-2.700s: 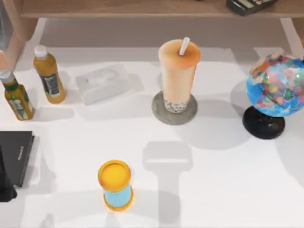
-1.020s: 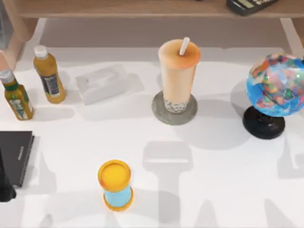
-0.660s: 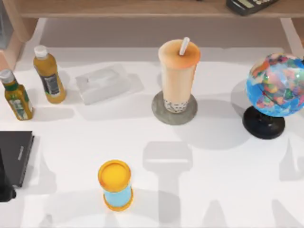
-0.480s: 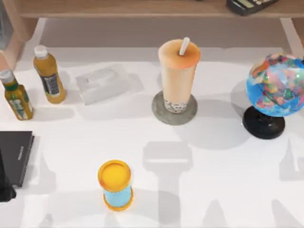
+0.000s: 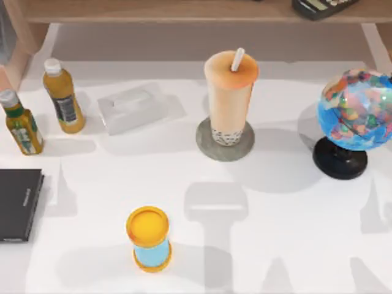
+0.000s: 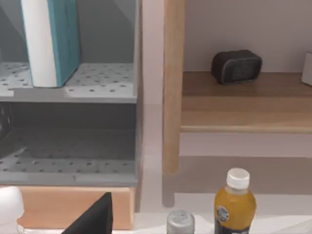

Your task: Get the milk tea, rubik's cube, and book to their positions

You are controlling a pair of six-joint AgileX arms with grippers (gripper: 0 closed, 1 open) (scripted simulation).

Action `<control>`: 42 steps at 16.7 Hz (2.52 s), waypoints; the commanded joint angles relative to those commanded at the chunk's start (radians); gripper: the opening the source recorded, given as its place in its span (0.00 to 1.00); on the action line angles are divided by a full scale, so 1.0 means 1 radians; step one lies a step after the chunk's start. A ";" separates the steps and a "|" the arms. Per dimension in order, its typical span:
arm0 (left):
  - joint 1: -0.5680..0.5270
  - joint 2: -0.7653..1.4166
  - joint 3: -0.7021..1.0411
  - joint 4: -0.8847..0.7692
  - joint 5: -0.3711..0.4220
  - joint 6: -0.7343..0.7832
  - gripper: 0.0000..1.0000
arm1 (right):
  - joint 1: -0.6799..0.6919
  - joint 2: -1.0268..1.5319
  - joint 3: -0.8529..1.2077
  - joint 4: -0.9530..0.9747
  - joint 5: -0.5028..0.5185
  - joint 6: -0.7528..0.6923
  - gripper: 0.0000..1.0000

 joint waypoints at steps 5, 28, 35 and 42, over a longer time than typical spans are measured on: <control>0.093 0.544 0.322 0.223 0.103 0.003 1.00 | 0.000 0.000 0.000 0.000 0.000 0.000 1.00; 0.296 1.886 1.064 0.822 0.332 0.006 1.00 | 0.000 0.000 0.000 0.000 0.000 0.000 1.00; 0.275 1.977 1.204 0.777 0.311 0.005 1.00 | 0.000 0.000 0.000 0.000 0.000 0.000 1.00; 0.274 1.979 1.206 0.776 0.310 0.005 0.77 | 0.000 0.000 0.000 0.000 0.000 0.000 1.00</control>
